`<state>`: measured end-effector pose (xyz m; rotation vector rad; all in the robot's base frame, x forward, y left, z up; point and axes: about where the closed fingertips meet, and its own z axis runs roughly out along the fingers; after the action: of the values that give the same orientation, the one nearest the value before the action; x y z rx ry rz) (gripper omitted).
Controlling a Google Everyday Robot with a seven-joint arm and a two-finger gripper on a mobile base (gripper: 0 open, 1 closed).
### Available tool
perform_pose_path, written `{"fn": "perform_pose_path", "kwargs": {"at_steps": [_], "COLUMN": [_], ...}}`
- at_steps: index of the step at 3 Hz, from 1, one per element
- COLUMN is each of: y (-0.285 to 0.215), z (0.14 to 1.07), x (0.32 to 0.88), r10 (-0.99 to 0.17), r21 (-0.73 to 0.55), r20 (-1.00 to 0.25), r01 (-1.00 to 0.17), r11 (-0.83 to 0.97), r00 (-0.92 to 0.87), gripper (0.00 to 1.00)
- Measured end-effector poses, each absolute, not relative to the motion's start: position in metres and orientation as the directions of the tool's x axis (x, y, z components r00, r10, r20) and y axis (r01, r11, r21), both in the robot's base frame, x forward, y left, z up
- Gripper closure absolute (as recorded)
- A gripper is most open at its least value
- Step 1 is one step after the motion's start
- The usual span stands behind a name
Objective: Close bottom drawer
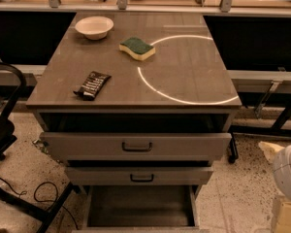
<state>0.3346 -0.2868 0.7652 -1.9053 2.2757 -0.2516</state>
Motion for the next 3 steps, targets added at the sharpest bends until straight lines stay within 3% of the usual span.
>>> {"fn": "perform_pose_path", "kwargs": {"at_steps": [2, 3], "y": [-0.293, -0.318], "z": [0.737, 0.675], "x": [0.328, 0.301], "r10": [-0.982, -0.982], "r21": [-0.228, -0.200], "r20": [0.011, 0.055], "r01": [-0.957, -0.966], "r11": [0.179, 0.164], "r00": [-0.186, -0.179], "gripper": [0.00, 0.00]}}
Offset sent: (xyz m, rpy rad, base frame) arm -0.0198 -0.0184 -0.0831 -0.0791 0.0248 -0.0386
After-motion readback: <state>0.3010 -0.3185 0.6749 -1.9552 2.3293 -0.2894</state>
